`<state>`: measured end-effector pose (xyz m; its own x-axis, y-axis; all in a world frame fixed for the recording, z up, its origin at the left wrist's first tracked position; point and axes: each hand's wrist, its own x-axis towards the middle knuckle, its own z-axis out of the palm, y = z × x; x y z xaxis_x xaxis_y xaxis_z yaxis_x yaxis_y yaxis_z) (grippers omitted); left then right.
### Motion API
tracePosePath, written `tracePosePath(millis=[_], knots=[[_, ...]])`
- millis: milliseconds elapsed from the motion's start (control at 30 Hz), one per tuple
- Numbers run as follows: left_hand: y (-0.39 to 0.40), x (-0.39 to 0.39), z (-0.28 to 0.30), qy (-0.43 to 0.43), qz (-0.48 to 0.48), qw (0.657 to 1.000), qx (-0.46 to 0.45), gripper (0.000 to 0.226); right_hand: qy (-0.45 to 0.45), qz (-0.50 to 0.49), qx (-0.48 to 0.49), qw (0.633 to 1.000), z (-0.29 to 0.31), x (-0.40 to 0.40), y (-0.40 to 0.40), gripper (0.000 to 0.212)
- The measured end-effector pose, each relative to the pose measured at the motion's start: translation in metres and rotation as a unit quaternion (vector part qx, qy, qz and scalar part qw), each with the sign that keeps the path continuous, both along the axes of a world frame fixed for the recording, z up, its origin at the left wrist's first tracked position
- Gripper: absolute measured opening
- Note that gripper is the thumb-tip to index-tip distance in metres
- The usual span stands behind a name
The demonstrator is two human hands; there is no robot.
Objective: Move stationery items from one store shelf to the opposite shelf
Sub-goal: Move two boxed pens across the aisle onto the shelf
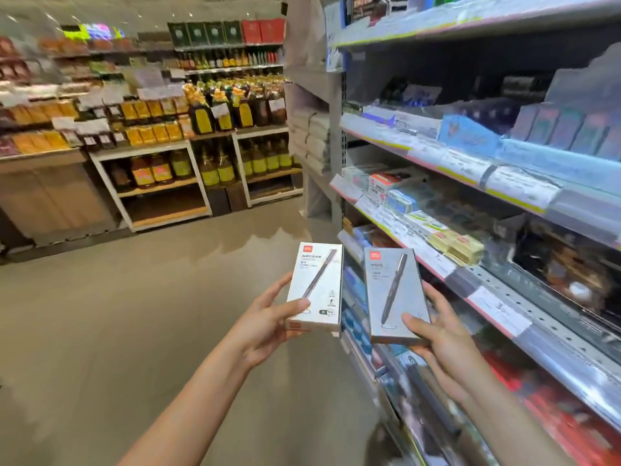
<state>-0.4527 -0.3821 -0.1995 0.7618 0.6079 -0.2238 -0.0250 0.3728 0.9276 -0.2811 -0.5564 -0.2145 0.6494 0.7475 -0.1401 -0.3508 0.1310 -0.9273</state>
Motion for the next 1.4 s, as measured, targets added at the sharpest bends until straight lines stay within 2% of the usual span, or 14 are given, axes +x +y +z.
tracePosePath(millis=[167, 367, 600, 1067, 1300, 1400], knots=[[0.105, 0.024, 0.007, -0.006, -0.029, 1.0, 0.011, 0.041, -0.002, -0.021, 0.002, 1.0, 0.0, 0.011, 0.1, 0.062], [0.232, 0.049, 0.028, 0.003, -0.074, 0.997, 0.039, 0.042, 0.015, -0.088, 0.019, 0.996, 0.011, 0.023, 0.207, 0.063], [0.33, 0.123, 0.024, 0.004, -0.142, 0.99, 0.004, 0.037, 0.017, -0.179, 0.021, 0.983, 0.015, 0.056, 0.268, 0.056], [0.423, 0.327, 0.013, 0.001, -0.252, 0.968, 0.0, 0.038, -0.028, -0.273, -0.022, 0.961, 0.02, 0.163, 0.348, 0.056], [0.442, 0.4, 0.01, 0.031, -0.303, 0.953, -0.004, 0.037, -0.035, -0.338, -0.029, 0.94, 0.038, 0.181, 0.37, 0.045], [0.444, 0.418, 0.006, 0.037, -0.329, 0.944, 0.009, 0.025, -0.046, -0.363, -0.023, 0.93, 0.039, 0.186, 0.38, 0.045]])
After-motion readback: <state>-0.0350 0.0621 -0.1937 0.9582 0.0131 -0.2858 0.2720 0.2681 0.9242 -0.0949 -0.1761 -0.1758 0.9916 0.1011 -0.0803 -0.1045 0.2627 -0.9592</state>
